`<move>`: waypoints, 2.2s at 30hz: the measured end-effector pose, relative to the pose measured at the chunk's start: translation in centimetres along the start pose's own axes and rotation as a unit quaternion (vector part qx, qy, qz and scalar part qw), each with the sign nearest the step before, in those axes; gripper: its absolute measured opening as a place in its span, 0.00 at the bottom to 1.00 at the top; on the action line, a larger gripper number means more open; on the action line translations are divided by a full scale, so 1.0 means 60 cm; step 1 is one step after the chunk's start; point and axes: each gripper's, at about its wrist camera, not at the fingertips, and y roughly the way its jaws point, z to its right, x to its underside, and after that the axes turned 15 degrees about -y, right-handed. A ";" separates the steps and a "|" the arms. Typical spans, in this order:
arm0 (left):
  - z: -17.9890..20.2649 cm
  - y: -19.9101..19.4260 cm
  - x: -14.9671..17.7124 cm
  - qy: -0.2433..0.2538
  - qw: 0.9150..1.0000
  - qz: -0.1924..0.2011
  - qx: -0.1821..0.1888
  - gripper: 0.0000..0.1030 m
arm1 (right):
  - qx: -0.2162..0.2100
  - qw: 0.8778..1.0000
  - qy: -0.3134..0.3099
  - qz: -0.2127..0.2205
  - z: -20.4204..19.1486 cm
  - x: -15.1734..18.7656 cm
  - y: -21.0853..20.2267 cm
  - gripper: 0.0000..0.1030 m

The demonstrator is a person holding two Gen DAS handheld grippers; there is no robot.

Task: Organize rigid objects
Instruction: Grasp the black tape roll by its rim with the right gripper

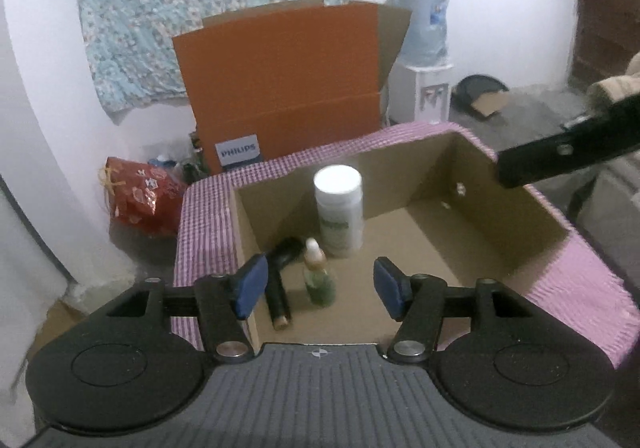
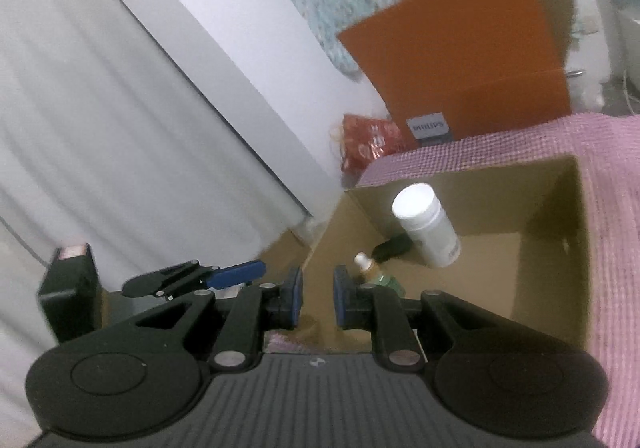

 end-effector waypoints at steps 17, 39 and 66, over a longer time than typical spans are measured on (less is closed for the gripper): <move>0.022 -0.014 0.229 0.027 0.995 -0.091 -0.013 0.58 | 0.033 0.991 0.094 -0.092 -0.041 0.259 0.024 0.17; -0.030 0.043 0.284 0.042 0.990 -0.134 0.014 0.65 | 0.012 0.973 0.147 -0.178 -0.066 0.318 0.177 0.22; -0.037 0.009 0.307 0.046 0.993 -0.106 0.007 0.63 | 0.061 0.978 0.043 -0.196 -0.138 0.300 0.233 0.22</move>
